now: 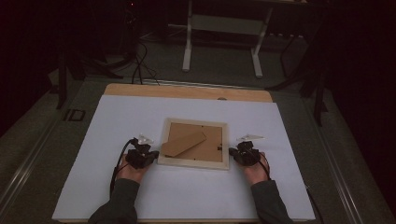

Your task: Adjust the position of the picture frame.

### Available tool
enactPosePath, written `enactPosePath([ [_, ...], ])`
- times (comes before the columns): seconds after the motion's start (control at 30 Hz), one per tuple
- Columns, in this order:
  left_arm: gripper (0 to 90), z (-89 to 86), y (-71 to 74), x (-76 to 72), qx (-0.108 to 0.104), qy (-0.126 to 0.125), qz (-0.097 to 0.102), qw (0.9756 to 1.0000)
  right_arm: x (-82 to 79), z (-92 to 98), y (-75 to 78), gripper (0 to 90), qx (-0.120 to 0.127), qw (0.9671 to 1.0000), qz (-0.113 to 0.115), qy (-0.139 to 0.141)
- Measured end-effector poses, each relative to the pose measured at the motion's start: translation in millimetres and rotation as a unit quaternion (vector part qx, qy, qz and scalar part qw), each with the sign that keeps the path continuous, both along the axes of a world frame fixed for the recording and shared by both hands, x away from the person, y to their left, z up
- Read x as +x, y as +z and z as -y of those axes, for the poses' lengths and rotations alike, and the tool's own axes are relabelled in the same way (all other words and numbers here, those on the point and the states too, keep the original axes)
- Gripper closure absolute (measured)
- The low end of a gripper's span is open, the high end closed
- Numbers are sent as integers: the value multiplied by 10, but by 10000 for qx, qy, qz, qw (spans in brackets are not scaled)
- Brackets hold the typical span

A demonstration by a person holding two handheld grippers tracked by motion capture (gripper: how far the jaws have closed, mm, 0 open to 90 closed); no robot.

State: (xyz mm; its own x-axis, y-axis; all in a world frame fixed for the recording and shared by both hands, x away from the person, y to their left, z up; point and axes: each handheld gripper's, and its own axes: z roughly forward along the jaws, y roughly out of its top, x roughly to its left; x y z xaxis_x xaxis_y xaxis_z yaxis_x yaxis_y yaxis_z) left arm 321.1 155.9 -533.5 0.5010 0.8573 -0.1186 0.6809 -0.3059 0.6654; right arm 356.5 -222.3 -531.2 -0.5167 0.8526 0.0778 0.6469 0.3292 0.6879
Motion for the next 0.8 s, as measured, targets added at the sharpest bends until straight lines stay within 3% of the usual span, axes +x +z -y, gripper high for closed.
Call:
enactPosePath([
  [0.8,900,-132,13,-190,-51,140,-145,9998,-12,-128,-6,900,41,9998,-12,196],
])
